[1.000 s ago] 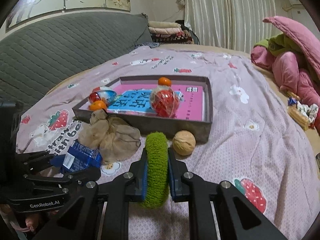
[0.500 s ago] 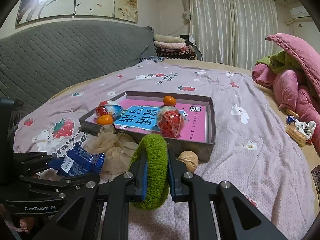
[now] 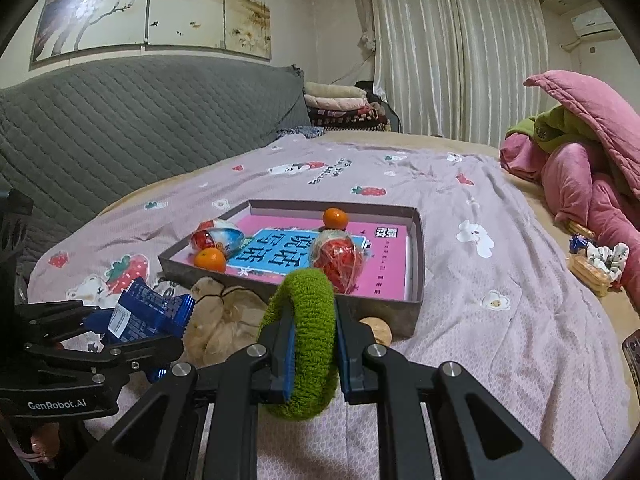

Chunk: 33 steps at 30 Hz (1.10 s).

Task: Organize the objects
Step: 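Lift the snack packet over the tray with the left gripper while the right carries the ring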

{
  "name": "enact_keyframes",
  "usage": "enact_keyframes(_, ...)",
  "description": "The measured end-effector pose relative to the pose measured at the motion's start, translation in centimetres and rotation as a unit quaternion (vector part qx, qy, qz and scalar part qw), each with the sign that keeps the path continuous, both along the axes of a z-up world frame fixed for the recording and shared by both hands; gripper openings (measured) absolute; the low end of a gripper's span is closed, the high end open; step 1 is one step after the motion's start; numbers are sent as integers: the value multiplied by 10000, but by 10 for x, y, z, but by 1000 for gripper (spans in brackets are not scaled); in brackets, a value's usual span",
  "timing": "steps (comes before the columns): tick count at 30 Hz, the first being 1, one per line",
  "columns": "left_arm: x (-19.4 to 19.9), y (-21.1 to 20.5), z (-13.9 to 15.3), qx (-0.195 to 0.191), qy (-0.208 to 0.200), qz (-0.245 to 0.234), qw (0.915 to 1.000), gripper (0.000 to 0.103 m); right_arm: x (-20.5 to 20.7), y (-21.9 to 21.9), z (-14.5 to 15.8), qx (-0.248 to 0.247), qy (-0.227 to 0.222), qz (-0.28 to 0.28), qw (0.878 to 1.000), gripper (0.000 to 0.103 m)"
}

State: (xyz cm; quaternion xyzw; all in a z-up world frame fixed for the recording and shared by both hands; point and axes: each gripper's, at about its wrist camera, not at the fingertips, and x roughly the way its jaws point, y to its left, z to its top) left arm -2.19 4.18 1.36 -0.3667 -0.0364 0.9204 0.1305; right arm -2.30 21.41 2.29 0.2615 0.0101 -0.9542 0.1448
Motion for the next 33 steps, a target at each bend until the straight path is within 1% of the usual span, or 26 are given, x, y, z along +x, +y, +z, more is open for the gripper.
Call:
enact_keyframes(7, -6, -1, 6, -47, 202, 5, 9998, 57, -3, -1, 1, -37, 49, -64, 10000, 17)
enact_keyframes(22, -40, -1, 7, -29, 257, -50, 9997, 57, -20, 11, 5, -118, 144, -328, 9993, 17)
enact_keyframes(29, -60, 1, 11, -23, 256, -122, 9996, 57, -29, 18, 5, -137, 151, -499, 9985, 17)
enact_keyframes(33, -72, 2, 15, -49, 334, -146, 9993, 57, -32, 23, 8, -138, 202, -604, 9979, 17)
